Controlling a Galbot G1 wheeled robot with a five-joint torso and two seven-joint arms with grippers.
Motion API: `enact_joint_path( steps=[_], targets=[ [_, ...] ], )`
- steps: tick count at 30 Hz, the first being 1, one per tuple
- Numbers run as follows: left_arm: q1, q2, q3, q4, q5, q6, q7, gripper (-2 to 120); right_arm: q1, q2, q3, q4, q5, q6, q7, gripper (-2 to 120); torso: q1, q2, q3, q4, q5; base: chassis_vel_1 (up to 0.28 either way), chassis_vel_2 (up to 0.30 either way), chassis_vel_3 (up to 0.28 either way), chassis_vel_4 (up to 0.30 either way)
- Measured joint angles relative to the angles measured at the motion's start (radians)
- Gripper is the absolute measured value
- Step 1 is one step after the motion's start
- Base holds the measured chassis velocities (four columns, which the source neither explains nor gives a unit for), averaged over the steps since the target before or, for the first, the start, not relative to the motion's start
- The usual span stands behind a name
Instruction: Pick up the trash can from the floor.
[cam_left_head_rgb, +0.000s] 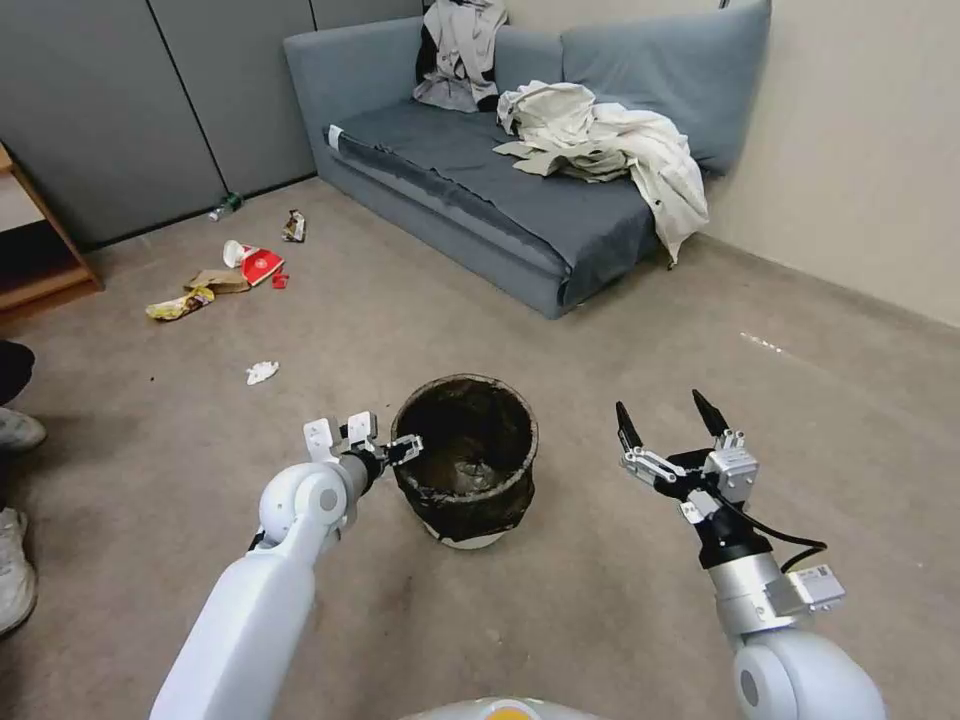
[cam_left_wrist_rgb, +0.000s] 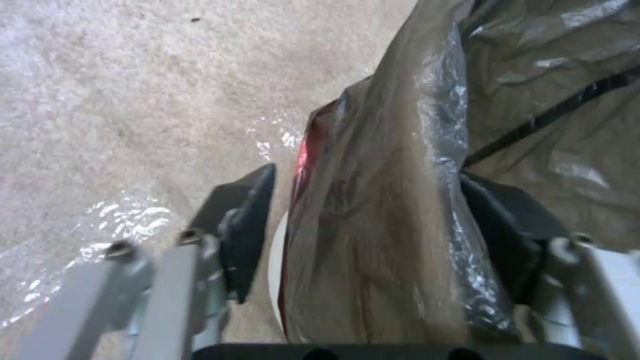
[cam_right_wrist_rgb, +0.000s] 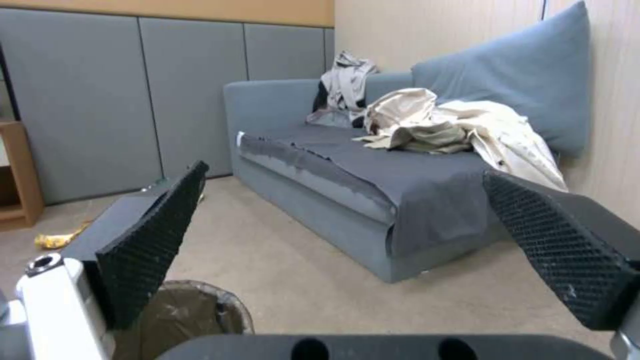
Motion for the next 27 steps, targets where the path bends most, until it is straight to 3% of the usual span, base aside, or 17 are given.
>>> enact_joint_path(
  steps=[16, 24, 27],
  targets=[
    [0.003, -0.014, -0.024, -0.020, -0.021, 0.001, -0.026, 5, 0.005, -0.012, -0.003, -0.014, 0.002, 0.001, 0.003, 100, 0.000, 0.000, 0.000, -0.0004, -0.0010, 0.000, 0.000, 0.000, 0.000],
    [0.021, 0.001, -0.068, -0.121, -0.085, 0.001, -0.060, 1, 0.013, -0.016, -0.005, -0.017, 0.002, -0.001, 0.005, 100, 0.000, 0.000, 0.000, -0.0004, -0.0005, 0.000, 0.000, 0.000, 0.000],
    [0.062, 0.028, -0.087, -0.212, -0.124, 0.001, -0.083, 1, 0.018, -0.016, -0.009, -0.017, 0.002, -0.009, 0.005, 100, 0.000, 0.000, 0.000, -0.0004, -0.0003, 0.000, 0.000, 0.000, 0.000]
  ],
)
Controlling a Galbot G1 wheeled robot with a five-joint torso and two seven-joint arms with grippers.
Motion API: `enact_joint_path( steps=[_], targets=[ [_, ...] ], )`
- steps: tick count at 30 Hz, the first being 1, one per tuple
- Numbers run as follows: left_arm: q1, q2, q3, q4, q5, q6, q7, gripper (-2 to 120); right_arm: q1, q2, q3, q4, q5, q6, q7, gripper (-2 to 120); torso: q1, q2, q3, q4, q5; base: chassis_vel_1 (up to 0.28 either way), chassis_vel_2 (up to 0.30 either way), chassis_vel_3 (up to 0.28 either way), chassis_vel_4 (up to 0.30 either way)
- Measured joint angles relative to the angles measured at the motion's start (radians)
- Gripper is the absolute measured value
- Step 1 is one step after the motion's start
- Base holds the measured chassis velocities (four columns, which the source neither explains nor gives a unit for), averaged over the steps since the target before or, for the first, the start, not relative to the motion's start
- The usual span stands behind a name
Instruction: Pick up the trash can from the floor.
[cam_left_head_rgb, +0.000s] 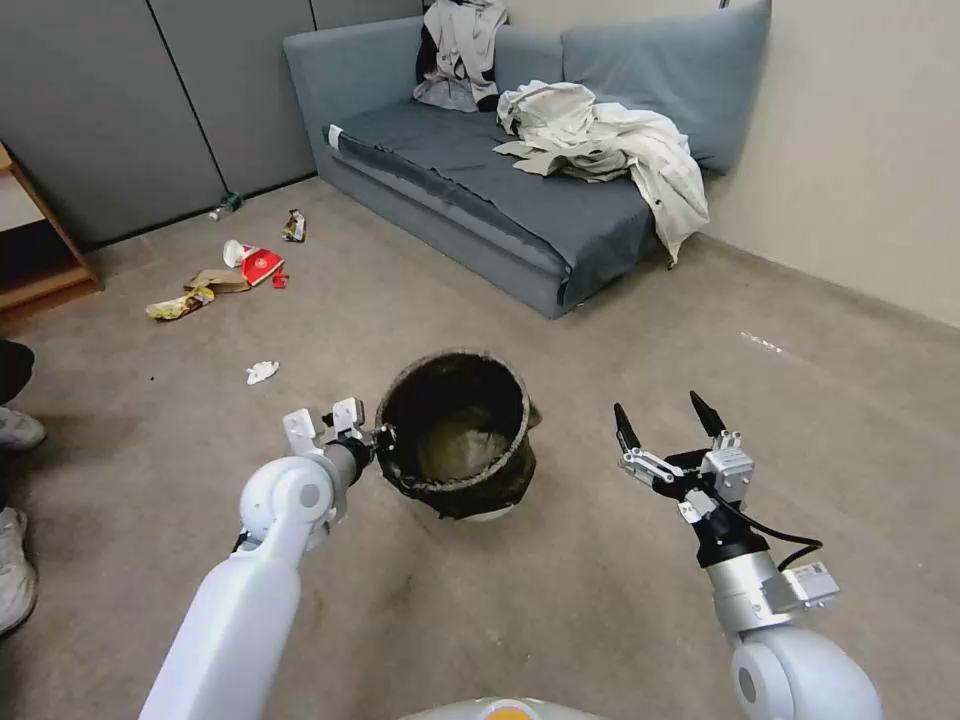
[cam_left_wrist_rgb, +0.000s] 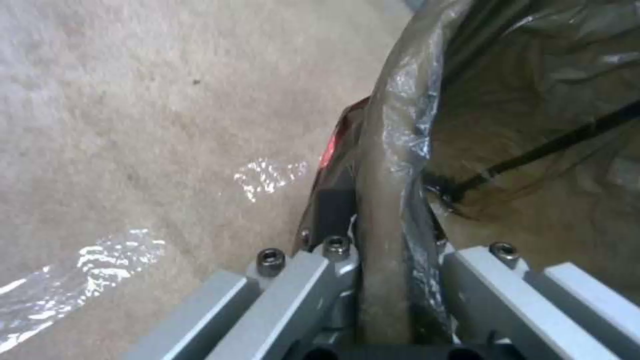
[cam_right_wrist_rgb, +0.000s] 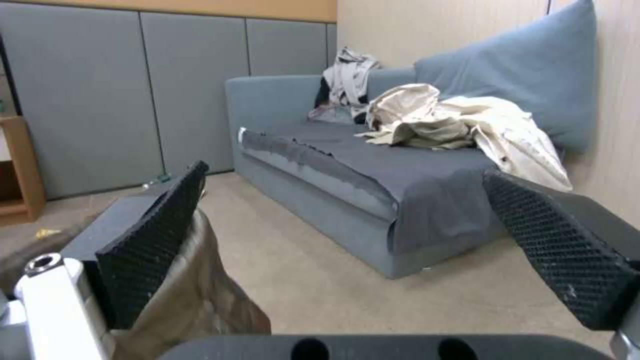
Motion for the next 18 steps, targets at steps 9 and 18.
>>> enact_joint_path(
  steps=[9, 18],
  targets=[
    [0.103, 0.090, -0.034, -0.125, -0.049, 0.000, -0.022, 1, 0.009, -0.001, -0.009, 0.010, 0.000, -0.014, 0.000, 100, 0.000, 0.000, 0.000, 0.0003, -0.0002, 0.000, 0.000, 0.000, 0.000],
    [0.127, 0.128, -0.044, -0.160, -0.070, -0.001, -0.031, 1, 0.007, -0.004, -0.009, 0.016, 0.000, -0.016, 0.000, 100, 0.000, 0.000, 0.000, 0.0001, -0.0002, 0.000, 0.000, 0.000, 0.000]
  ],
)
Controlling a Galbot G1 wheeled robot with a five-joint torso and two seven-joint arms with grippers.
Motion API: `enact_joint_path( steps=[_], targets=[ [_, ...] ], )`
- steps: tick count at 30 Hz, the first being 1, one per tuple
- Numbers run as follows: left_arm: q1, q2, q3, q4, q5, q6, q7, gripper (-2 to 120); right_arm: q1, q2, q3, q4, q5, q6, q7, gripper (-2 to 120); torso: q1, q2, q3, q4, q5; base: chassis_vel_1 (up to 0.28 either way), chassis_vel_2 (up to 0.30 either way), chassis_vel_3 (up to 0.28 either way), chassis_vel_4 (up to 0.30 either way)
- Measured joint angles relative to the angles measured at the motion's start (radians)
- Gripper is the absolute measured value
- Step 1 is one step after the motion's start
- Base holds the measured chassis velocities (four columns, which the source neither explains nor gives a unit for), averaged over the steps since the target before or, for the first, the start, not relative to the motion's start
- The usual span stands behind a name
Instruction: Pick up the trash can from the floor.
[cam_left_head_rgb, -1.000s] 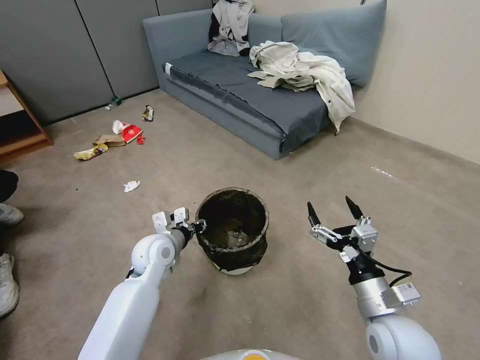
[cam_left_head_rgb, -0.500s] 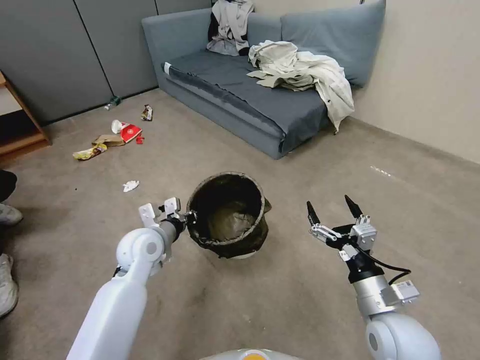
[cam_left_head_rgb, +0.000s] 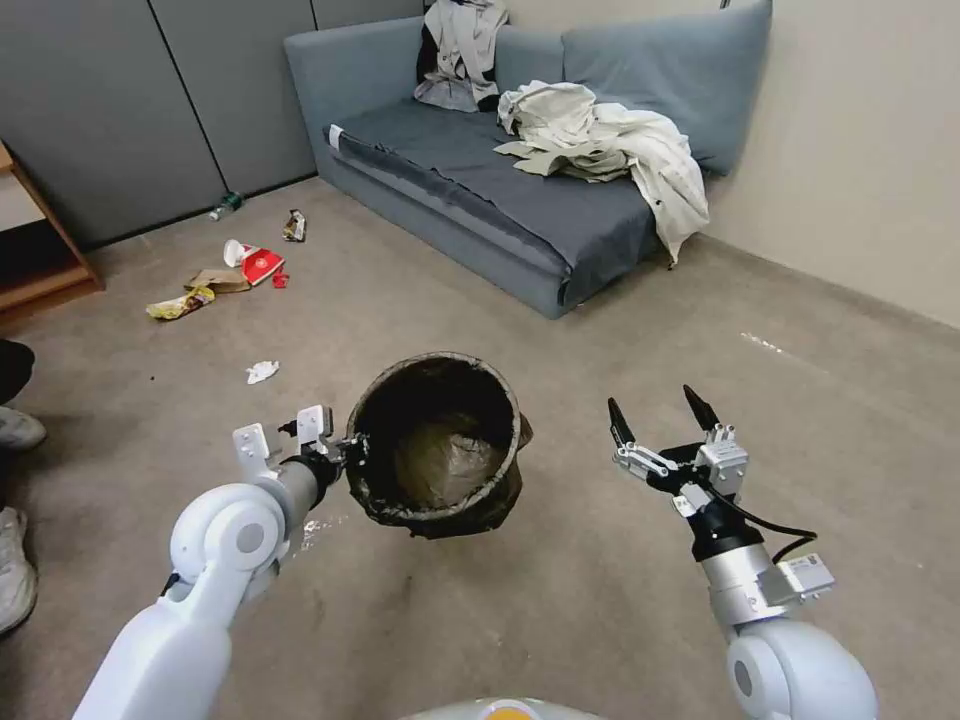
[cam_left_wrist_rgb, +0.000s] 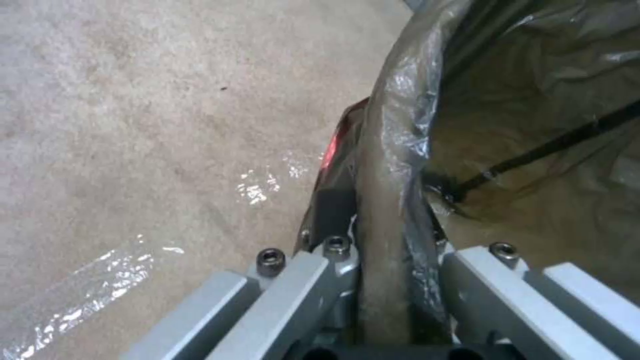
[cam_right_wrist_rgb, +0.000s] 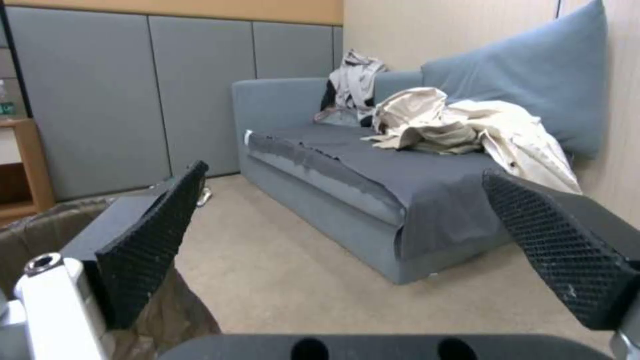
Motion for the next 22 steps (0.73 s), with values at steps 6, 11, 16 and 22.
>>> enact_joint_path(
  steps=[6, 11, 16, 22],
  targets=[
    [0.005, 0.012, -0.003, -0.010, 0.001, 0.000, -0.001, 1, -0.007, -0.001, 0.002, 0.011, 0.002, -0.002, 0.000, 100, 0.000, 0.000, 0.000, -0.0001, 0.0000, 0.000, 0.000, 0.000, 0.000],
    [0.004, 0.020, -0.008, -0.004, 0.001, -0.001, 0.001, 1, -0.010, 0.000, 0.002, 0.015, 0.001, -0.003, -0.001, 100, 0.000, 0.000, 0.000, 0.0000, 0.0000, 0.000, 0.000, 0.000, 0.000],
    [0.005, 0.030, -0.012, 0.002, 0.000, -0.001, 0.002, 1, -0.013, 0.002, 0.002, 0.018, -0.001, -0.003, -0.001, 100, 0.000, 0.000, 0.000, 0.0000, 0.0001, 0.000, 0.000, 0.000, 0.000],
    [0.010, 0.029, -0.010, 0.001, -0.001, -0.001, 0.003, 1, -0.020, 0.005, 0.001, 0.022, -0.006, -0.003, -0.001, 100, 0.000, 0.000, 0.000, 0.0000, 0.0001, 0.000, 0.000, 0.000, 0.000]
  ],
)
